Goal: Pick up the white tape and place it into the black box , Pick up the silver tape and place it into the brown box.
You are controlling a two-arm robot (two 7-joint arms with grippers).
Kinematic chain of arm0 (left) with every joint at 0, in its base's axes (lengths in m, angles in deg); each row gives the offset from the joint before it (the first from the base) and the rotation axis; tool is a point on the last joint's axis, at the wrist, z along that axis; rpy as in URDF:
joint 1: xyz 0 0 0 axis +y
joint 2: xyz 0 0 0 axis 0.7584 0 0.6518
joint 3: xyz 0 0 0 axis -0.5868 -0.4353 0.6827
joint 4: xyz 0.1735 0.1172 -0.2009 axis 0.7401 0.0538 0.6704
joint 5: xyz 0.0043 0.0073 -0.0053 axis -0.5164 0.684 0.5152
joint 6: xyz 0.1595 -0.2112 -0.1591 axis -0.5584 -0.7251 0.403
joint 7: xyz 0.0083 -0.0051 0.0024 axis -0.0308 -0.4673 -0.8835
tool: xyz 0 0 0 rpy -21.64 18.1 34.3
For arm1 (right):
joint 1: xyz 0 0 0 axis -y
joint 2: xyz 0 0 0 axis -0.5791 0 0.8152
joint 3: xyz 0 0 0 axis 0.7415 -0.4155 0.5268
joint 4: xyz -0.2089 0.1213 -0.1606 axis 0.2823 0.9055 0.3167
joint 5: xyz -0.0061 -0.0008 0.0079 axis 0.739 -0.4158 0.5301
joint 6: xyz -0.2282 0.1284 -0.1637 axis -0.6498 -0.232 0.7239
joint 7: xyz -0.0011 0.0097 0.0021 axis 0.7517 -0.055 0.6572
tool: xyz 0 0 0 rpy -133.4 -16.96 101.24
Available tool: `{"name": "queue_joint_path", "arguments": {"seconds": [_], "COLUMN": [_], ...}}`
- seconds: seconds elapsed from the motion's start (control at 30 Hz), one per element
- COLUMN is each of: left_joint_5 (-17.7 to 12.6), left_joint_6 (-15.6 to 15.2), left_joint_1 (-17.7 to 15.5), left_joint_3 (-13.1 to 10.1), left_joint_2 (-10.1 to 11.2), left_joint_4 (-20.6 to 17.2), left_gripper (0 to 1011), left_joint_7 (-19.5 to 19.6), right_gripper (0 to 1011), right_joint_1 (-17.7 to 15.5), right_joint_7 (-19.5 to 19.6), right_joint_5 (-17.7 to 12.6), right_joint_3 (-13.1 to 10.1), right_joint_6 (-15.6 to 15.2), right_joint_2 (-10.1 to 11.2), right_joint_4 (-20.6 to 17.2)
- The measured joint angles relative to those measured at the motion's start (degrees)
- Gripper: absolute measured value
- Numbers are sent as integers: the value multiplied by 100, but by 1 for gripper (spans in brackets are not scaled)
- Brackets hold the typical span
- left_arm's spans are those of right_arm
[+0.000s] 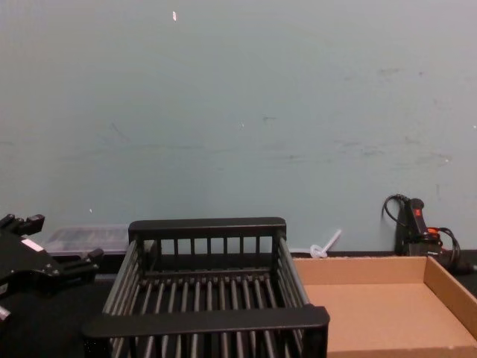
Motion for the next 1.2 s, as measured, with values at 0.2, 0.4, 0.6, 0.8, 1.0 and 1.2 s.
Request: {"name": "queue_joint_path", "arguments": {"seconds": [0.2,0.4,0.6,0.8,1.0,1.2], "left_joint_5": [0,0,0,0,0,0], "left_joint_6": [0,0,0,0,0,0], "left_joint_1": [0,0,0,0,0,0], "left_joint_3": [0,0,0,0,0,0], "left_joint_2": [0,0,0,0,0,0], "left_joint_4": [0,0,0,0,0,0], "left_gripper": [1001,1001,1001,1001,1001,1001], "left_joint_7": [0,0,0,0,0,0], "right_gripper": [1002,1002,1002,1002,1002,1002], "right_joint_1": [27,40,50,42,44,49], "right_joint_7": [-19,-52,-74,-105,-128,-138], "right_joint_5": [51,122,160,179,197,211], "right_joint_3": [1,12,13,-7,-9,-7], "right_joint_6": [-6,2,7,-9,-26,-37], "right_joint_2": [-41,-62,-81,-93,-99,-122], "right_joint_4": [54,86,105,116,131,141]}}
